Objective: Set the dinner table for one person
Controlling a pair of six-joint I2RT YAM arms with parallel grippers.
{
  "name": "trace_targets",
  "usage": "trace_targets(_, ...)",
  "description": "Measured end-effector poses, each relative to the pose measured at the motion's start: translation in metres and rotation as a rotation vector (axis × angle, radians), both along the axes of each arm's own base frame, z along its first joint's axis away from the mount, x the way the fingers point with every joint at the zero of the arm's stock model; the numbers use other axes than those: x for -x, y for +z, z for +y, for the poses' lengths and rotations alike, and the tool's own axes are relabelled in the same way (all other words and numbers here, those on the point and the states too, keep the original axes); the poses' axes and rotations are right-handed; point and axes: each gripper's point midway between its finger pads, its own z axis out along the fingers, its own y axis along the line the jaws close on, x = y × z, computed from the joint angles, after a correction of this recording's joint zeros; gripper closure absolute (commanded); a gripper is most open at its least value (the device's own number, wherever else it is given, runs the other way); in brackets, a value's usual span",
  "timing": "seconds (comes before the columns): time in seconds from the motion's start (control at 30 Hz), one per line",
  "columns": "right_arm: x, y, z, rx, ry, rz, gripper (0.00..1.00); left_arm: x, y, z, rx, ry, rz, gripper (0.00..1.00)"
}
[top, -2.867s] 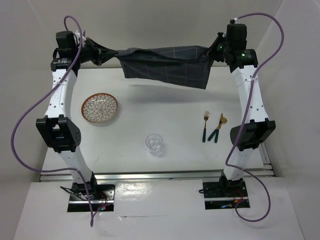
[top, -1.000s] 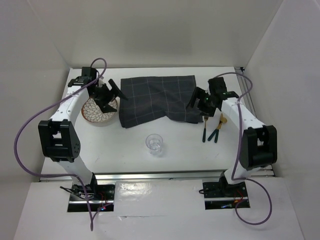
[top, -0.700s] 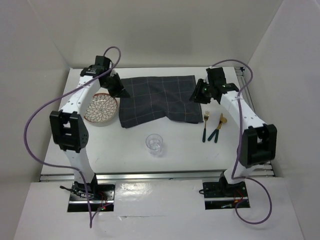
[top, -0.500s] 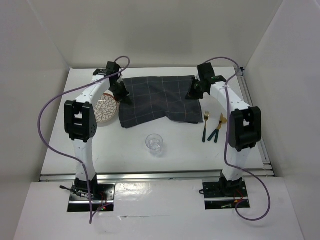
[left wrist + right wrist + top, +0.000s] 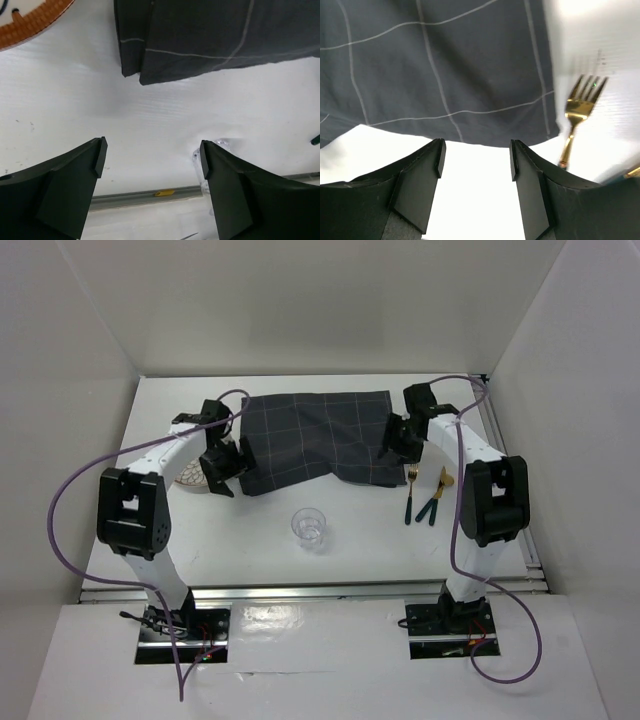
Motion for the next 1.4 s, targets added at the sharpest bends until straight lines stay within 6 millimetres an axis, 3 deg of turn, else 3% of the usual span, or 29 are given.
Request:
trace_targets(0.3, 0.000, 0.002, -0.008, 0.001, -0.016, -0.004, 0.34, -0.014, -0.044, -0.002, -0.006, -0.012, 0.015, 0.09)
trace_targets(0.37, 0.001, 0.001, -0.010, -0.002, -0.021, -0.002, 0.34, -0.018, -0.052, -0.002, -0.008, -0.023, 0.021, 0.17)
trace_targets(0.43, 0.006, -0.003, -0.013, -0.009, -0.027, 0.014, 0.33, -0.023, -0.061, -0.003, -0.007, -0.028, 0.029, 0.28)
trace_targets(0.57, 0.015, -0.013, -0.028, -0.027, -0.063, 0.053, 0.32, -0.030, -0.067, -0.005, 0.003, -0.030, 0.030, 0.71)
trace_targets(0.6, 0.016, -0.015, -0.031, -0.029, -0.071, 0.061, 0.32, -0.031, -0.068, -0.005, 0.004, -0.029, 0.030, 0.93)
trace_targets(0.63, 0.018, -0.017, -0.034, -0.031, -0.078, 0.067, 0.32, -0.031, -0.068, -0.005, 0.005, -0.025, 0.030, 1.00)
trace_targets(0.8, 0.018, -0.019, -0.037, -0.039, -0.080, 0.073, 0.31, -0.042, -0.054, -0.004, 0.011, -0.028, 0.005, 1.00)
trace_targets(1.2, 0.020, -0.043, -0.030, -0.053, -0.043, 0.130, 0.23, -0.089, 0.023, -0.003, 0.051, -0.035, -0.184, 1.00)
trace_targets(1.4, 0.022, -0.067, -0.019, -0.050, -0.015, 0.178, 0.25, -0.088, 0.029, -0.004, 0.064, -0.040, -0.182, 1.00)
